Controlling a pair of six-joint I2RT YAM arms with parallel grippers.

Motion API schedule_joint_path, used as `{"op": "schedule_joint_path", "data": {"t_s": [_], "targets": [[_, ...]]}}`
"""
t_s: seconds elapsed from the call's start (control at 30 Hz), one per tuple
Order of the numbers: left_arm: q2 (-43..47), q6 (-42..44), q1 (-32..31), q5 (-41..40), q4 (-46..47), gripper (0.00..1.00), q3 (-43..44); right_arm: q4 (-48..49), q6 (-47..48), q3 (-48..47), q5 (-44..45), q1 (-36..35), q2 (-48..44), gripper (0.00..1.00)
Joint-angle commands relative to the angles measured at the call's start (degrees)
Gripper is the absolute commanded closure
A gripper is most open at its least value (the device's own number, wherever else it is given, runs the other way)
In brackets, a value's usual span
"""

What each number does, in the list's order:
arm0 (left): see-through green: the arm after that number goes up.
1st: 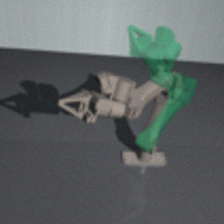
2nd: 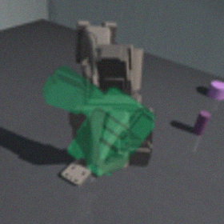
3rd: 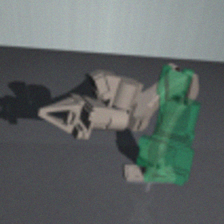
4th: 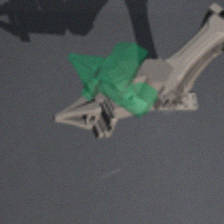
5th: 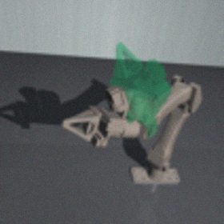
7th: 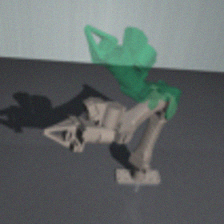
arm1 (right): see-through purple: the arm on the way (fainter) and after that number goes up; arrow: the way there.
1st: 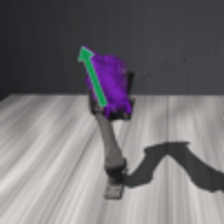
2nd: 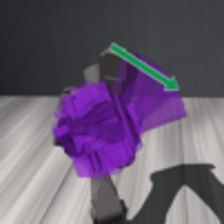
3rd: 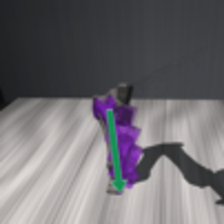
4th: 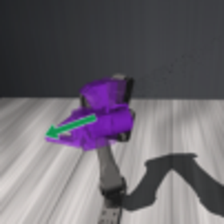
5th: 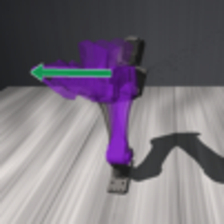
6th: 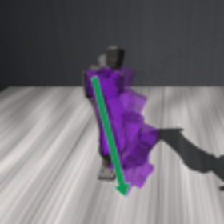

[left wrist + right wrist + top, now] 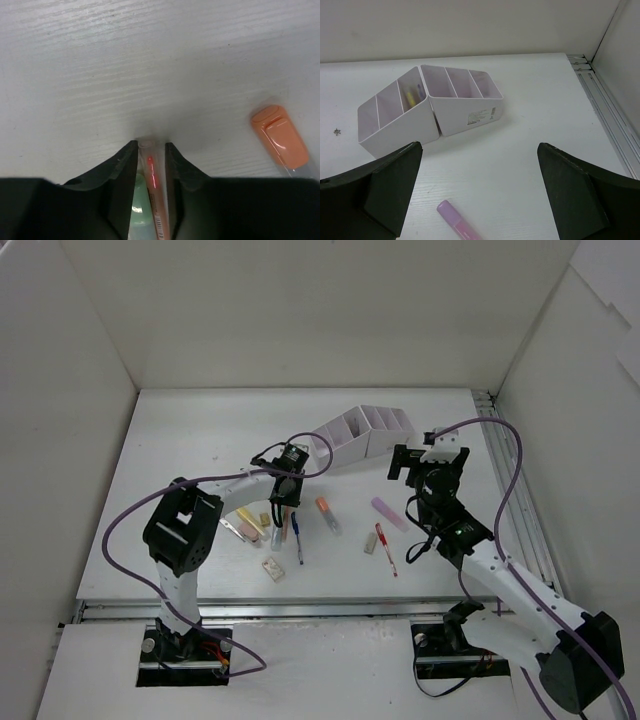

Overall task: Sort the stationery into containers
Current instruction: Pick up the pen from the center of the board, then place the pen in the storage box.

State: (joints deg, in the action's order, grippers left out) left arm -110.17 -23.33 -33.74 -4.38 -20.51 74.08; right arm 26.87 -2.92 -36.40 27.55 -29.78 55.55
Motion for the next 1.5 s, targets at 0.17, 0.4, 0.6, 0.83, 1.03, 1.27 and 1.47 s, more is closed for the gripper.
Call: {"op": "schedule_joint_path", "data": {"t_s": [0.17, 0.4, 0.6, 0.83, 1.03, 1.27, 1.47], "targets": [[2.0, -0.9, -0.4, -1.7, 1.1, 0.99, 1.0, 2.7, -1.2, -0.3, 2.6, -0.5, -3.1, 0.02], [2.7, 1.3, -0.4, -2.6, 1.8, 1.00, 5.5, 1.1, -1.5, -0.6, 1.5, -0.5, -6.0, 0.02], [10.5, 5.8, -0.4, 0.2, 11.2, 1.00, 4.7, 0.6, -1.3, -0.4, 1.2, -0.5, -7.1, 0.02], [14.2, 9.2, 0.9, 8.5, 25.2, 1.00, 11.2, 0.9, -1.2, 0.6, 2.0, -0.5, -8.9, 0.02], [7.4, 3.1, 4.4, 18.4, 44.0, 1.00, 18.4, 1.4, -2.5, 1.8, 5.6, -0.5, -10.7, 0.02], [-4.5, -4.2, 6.3, 23.8, 58.3, 1.00, 31.4, 0.7, -5.0, 4.3, 6.2, -0.2, -14.1, 0.02], [-13.3, -5.8, 4.2, 19.1, 61.1, 1.00, 39.0, -0.4, -5.3, 6.3, 8.7, 0.1, -18.5, 0.02]]}}
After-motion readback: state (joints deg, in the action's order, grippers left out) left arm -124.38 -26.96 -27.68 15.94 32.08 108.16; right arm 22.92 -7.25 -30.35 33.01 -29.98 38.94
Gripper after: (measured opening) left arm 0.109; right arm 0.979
